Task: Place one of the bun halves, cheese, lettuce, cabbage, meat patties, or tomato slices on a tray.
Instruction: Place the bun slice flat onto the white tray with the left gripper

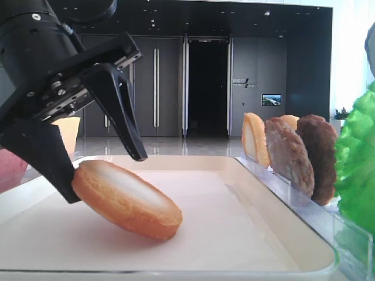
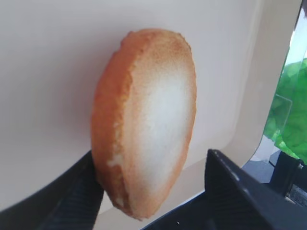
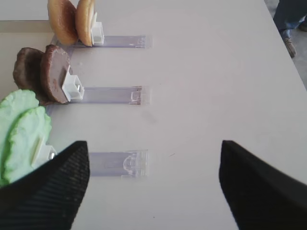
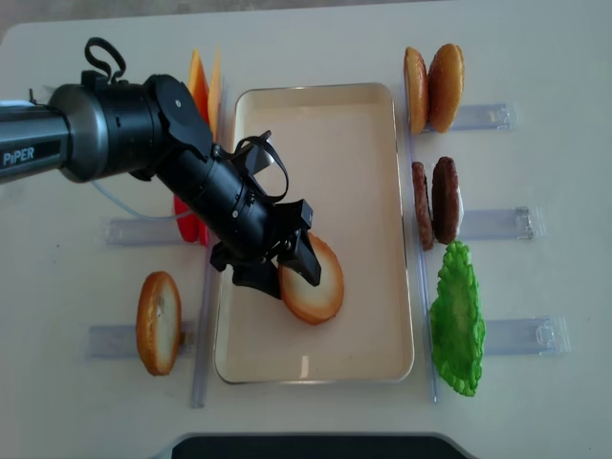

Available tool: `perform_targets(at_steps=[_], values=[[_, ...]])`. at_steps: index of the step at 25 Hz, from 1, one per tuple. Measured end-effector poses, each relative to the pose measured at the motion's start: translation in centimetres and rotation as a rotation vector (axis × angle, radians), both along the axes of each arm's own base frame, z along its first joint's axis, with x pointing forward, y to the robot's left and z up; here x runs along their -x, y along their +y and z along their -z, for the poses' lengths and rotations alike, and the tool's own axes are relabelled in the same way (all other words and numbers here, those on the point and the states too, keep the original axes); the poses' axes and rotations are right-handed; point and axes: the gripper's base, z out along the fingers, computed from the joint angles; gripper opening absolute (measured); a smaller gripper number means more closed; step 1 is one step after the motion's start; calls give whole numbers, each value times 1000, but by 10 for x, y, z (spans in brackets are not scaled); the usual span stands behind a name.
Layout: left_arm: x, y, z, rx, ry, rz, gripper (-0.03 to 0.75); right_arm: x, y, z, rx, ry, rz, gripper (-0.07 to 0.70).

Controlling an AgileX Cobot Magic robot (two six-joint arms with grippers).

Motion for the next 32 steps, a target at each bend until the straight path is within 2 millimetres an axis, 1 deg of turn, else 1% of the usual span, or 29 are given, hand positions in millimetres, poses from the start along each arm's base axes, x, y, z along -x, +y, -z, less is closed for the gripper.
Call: perform_targets(at_steps=[14, 21, 32], values=[[0, 0, 0, -7, 39, -72, 497, 0, 0, 0, 0, 0, 0, 531], [0, 5, 3, -76, 60, -107, 497, 0, 0, 0, 0, 0, 0, 531], [-4, 4, 3, -78, 55, -175, 497, 0, 0, 0, 0, 0, 0, 531]])
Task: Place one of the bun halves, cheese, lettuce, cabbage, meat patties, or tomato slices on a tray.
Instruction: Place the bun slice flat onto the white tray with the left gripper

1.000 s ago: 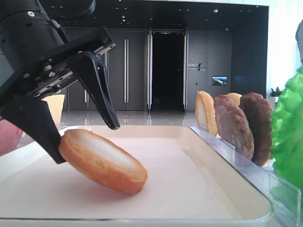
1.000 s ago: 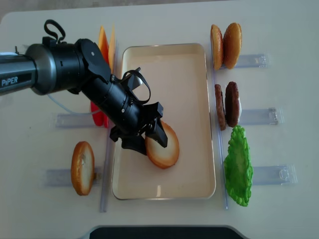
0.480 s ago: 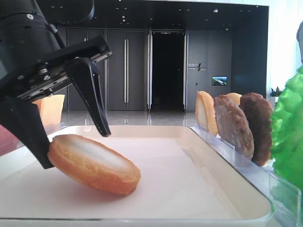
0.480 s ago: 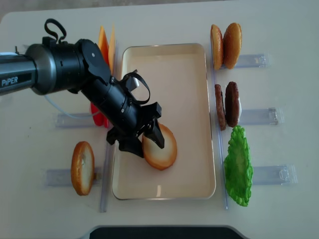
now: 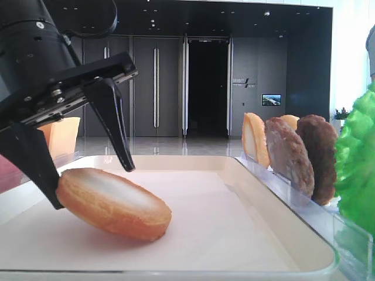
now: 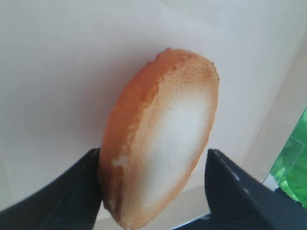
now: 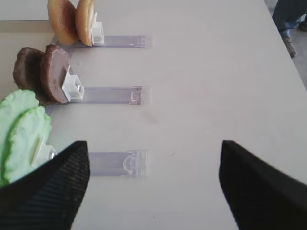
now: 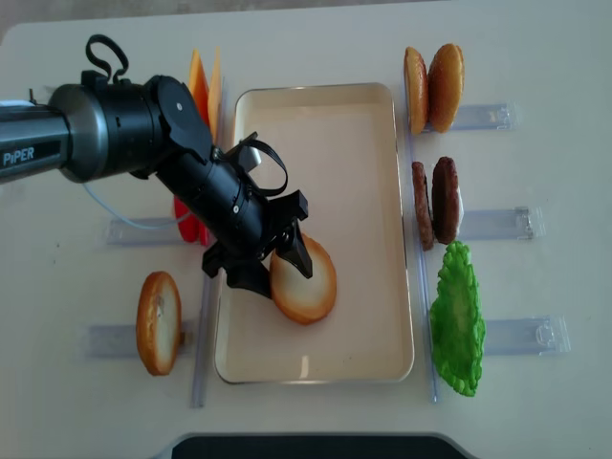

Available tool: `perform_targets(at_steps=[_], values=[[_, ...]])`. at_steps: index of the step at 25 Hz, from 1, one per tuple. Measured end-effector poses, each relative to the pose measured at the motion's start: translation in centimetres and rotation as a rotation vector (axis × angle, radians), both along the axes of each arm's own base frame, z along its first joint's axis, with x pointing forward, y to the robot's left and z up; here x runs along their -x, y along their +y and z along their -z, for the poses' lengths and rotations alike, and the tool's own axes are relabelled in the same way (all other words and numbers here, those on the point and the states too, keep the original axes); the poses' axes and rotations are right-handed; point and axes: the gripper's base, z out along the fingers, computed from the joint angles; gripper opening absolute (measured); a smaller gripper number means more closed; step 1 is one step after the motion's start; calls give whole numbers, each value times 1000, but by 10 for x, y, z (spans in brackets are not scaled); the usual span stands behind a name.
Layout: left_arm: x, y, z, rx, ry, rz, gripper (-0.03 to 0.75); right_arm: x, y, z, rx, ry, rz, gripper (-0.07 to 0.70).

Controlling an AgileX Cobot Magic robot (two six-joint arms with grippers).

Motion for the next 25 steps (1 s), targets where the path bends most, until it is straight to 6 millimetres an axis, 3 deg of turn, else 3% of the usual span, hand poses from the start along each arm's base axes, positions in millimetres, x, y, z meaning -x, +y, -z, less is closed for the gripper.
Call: perform_targets(at_steps=[11, 25], values=[[5, -15, -2, 42, -50, 47, 497, 0, 0, 0, 0, 0, 0, 531], [4, -19, -2, 54, -68, 30, 497, 0, 0, 0, 0, 0, 0, 531]])
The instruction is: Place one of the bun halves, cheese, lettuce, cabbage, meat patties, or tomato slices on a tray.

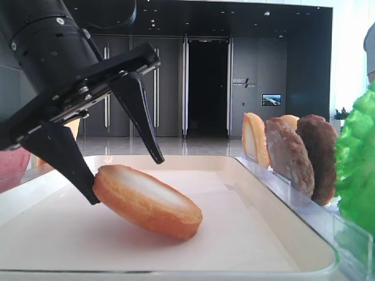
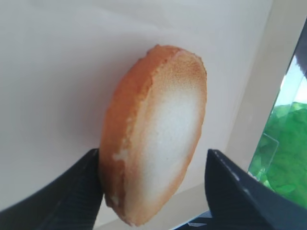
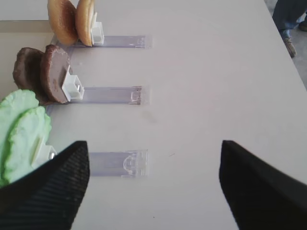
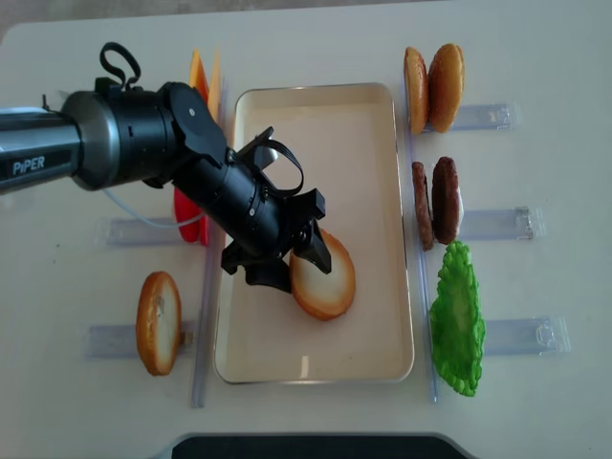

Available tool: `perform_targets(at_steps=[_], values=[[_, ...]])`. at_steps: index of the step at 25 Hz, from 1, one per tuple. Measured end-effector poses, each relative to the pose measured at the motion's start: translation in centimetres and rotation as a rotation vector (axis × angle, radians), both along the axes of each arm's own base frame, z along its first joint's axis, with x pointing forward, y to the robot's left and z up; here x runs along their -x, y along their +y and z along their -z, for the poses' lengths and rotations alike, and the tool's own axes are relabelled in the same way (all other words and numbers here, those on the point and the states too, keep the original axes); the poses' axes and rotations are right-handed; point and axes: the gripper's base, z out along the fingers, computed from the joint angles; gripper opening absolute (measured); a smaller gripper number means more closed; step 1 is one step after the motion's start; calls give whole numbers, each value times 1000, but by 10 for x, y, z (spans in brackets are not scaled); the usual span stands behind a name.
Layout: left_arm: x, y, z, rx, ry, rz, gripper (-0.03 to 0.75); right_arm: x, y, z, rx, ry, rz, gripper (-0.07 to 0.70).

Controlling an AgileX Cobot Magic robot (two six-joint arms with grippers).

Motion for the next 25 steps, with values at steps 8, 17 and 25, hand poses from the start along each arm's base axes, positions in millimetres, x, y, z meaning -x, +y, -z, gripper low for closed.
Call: perform_targets(at_steps=[8, 17, 25], values=[[0, 1, 1, -16, -3, 0, 503, 0, 0, 0, 0, 0, 0, 531], [2, 6, 3, -75, 19, -3, 604, 0, 0, 0, 0, 0, 0, 531], [4, 6, 3, -78, 41, 11, 608, 0, 0, 0, 0, 0, 0, 531]])
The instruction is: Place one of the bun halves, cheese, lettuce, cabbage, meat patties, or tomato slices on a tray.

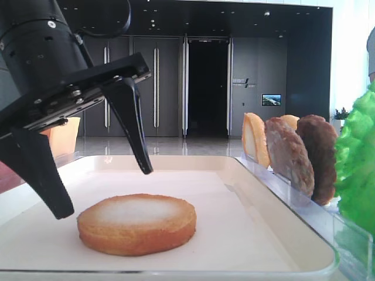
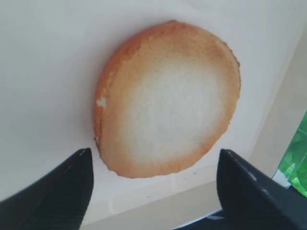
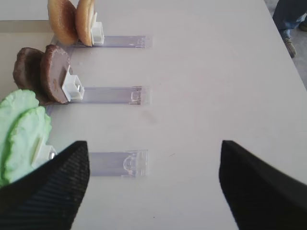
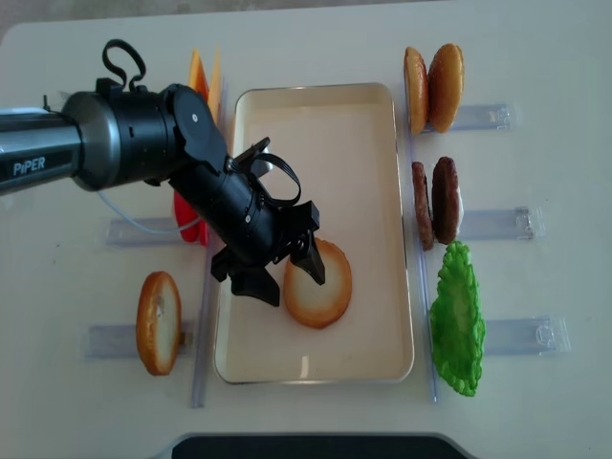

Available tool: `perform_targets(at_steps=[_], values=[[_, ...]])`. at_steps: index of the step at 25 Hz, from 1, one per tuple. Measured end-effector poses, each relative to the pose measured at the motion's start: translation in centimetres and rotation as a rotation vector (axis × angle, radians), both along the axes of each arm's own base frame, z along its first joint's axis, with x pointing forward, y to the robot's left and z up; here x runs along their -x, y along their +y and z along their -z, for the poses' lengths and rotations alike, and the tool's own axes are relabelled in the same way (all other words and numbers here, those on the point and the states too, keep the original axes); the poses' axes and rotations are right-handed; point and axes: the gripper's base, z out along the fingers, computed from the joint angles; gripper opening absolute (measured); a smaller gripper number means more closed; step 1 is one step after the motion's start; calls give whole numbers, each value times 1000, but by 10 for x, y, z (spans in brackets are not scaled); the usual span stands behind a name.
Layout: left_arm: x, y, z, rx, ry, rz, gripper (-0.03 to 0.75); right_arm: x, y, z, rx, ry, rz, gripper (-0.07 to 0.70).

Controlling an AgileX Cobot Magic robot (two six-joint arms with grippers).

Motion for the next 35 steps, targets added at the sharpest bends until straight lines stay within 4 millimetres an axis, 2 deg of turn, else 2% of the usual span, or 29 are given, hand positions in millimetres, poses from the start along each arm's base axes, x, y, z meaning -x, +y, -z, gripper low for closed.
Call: perform_targets(at_steps=[5, 12, 19, 24, 26, 31, 35], values=[[-2, -5, -12, 21, 11, 90, 608, 0, 0, 0, 0, 0, 0, 531], [-25, -16, -53, 26, -78, 219, 608, 0, 0, 0, 0, 0, 0, 531], [-56, 0, -109, -247, -206, 220, 608, 0, 0, 0, 0, 0, 0, 531], [-80, 16, -144, -257, -322, 131, 608, 0, 0, 0, 0, 0, 0, 531], [-88, 28, -150, -264, -339, 96, 608, 0, 0, 0, 0, 0, 0, 531], [-99, 55, -151, -288, -343, 58, 608, 0, 0, 0, 0, 0, 0, 531], [-100, 59, -151, -330, -361, 86, 608, 0, 0, 0, 0, 0, 0, 531]])
